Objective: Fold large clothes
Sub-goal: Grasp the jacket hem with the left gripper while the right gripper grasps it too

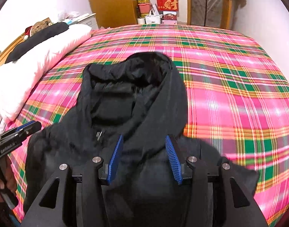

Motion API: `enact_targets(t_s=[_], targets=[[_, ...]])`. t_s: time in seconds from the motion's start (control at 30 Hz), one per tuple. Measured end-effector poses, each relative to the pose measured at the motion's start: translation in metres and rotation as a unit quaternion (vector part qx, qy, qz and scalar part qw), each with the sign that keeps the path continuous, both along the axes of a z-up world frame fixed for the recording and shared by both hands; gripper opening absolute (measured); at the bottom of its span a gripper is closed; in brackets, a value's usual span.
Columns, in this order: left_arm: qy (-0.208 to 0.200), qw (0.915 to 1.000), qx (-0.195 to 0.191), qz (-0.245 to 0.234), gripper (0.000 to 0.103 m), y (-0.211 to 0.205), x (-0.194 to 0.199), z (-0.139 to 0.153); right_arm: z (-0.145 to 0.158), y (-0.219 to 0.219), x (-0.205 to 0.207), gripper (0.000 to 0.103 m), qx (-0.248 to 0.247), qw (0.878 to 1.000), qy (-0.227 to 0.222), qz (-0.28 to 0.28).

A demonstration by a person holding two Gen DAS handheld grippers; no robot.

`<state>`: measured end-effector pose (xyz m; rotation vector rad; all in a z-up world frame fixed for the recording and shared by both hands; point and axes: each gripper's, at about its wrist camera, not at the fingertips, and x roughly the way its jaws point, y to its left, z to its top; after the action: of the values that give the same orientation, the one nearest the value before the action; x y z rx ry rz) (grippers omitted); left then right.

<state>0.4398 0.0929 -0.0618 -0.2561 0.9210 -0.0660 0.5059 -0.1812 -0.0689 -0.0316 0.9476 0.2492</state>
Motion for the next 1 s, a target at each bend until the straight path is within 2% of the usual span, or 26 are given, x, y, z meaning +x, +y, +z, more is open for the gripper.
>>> enact_targets(t_s=[0.23,0.47,0.5,0.53,0.57,0.6,0.67,0.83,1.0], targets=[[0.009,0.9998,-0.018,-0.003,0.041,-0.012,0.07,-0.017,-0.005,-0.006,0.061,0.047,-0.007,0.999,-0.005,-0.036],[0.036,0.9993,0.01,-0.008,0.041,-0.038,0.12,-0.052,-0.018,-0.009,0.102,0.047,-0.027,0.998,-0.003,-0.057],[0.034,0.9993,0.013,-0.012,0.04,-0.041,0.122,-0.054,-0.02,-0.008,0.105,0.047,-0.034,0.998,0.001,-0.06],[0.031,0.9993,0.013,-0.015,0.027,-0.043,0.123,-0.055,-0.021,-0.01,0.105,0.043,-0.038,0.997,0.002,-0.063],[0.026,0.9994,0.011,-0.021,0.013,-0.046,0.122,-0.055,-0.021,-0.011,0.106,0.024,-0.033,0.998,0.004,-0.06],[0.022,0.9994,0.012,-0.022,0.011,-0.047,0.121,-0.052,-0.02,-0.011,0.102,0.015,-0.029,0.998,0.004,-0.056],[0.003,0.9998,0.005,-0.02,0.005,-0.045,0.112,-0.043,-0.012,-0.009,0.093,0.011,-0.034,0.998,-0.011,-0.045],[-0.052,0.9981,-0.031,-0.01,0.004,-0.025,0.07,-0.002,0.031,-0.014,0.043,0.009,0.003,0.998,-0.055,-0.027],[-0.098,0.9922,-0.077,0.002,0.003,-0.007,-0.007,0.035,0.06,-0.02,-0.022,0.008,0.039,0.996,-0.081,-0.026]])
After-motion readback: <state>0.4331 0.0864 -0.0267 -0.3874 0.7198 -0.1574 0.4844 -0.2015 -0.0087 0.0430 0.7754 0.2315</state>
